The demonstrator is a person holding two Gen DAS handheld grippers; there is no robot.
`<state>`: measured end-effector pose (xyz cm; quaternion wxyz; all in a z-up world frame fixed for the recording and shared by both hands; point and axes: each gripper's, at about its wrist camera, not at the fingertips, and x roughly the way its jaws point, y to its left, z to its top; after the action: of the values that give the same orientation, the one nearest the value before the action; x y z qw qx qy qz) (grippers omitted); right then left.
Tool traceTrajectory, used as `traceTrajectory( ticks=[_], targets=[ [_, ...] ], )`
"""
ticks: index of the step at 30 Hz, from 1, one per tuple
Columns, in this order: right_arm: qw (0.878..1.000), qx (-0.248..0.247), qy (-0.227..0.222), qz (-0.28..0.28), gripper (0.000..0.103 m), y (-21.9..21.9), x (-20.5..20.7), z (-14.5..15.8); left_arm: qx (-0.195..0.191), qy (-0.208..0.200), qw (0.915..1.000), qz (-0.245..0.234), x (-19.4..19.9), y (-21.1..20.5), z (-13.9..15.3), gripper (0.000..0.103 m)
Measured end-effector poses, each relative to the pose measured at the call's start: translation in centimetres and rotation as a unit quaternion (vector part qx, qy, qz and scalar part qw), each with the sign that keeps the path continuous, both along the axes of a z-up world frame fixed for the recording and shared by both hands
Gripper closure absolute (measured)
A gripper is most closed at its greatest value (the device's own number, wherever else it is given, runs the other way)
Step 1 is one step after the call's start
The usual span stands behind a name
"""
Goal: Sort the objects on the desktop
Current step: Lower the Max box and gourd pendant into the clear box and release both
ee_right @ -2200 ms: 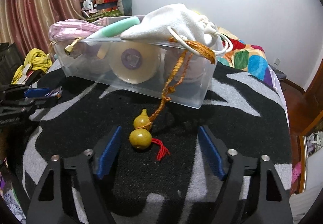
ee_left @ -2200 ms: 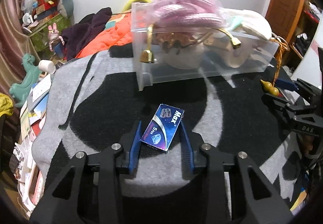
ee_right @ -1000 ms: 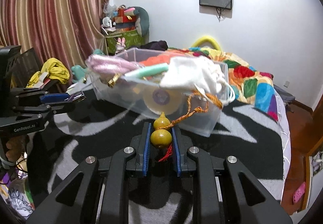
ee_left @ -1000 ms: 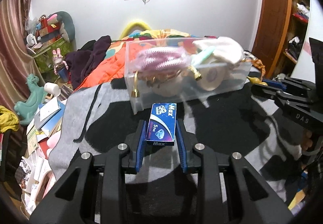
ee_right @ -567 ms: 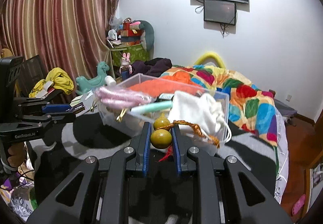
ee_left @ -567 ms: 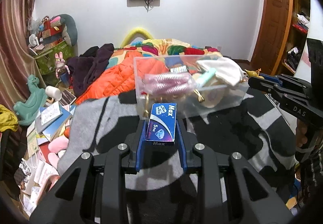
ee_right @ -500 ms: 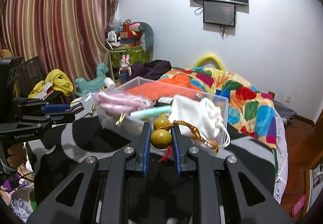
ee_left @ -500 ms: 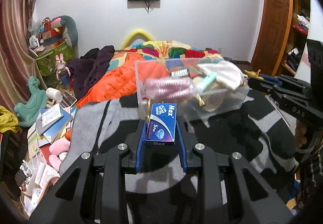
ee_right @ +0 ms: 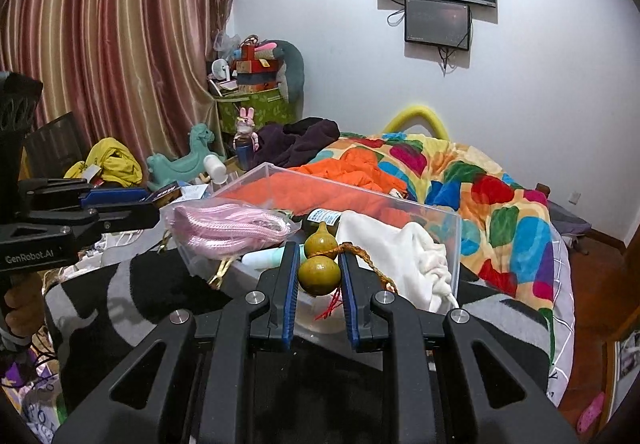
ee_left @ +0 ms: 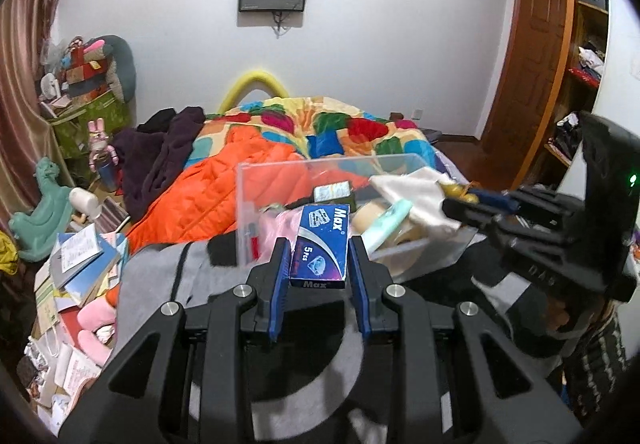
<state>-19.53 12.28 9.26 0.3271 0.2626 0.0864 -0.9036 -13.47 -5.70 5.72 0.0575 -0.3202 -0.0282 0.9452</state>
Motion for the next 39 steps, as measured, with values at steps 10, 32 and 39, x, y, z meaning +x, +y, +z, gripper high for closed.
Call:
traceTrajectory(
  ticks=[10, 32, 39],
  targets=[
    [1.000, 0.009, -0.019, -0.004, 0.086, -1.1, -2.3, -1.1, 0.020, -0.039, 0.9987, -0.027, -4.6, 1.5, -1.0, 0.075],
    [0.998, 0.059, -0.011, -0.003, 0.085, -2.7, -2.1, -3.2, -0.018, -0.042, 0.9984, -0.035, -5.8, 3.7, -2.1, 0.076],
    [0.999, 0.050, -0.016, -0.003, 0.085, -1.9, -1.4, -2.8, -0.010, -0.040, 0.9984, -0.038, -5.4, 3.3, -1.8, 0.076]
  ],
)
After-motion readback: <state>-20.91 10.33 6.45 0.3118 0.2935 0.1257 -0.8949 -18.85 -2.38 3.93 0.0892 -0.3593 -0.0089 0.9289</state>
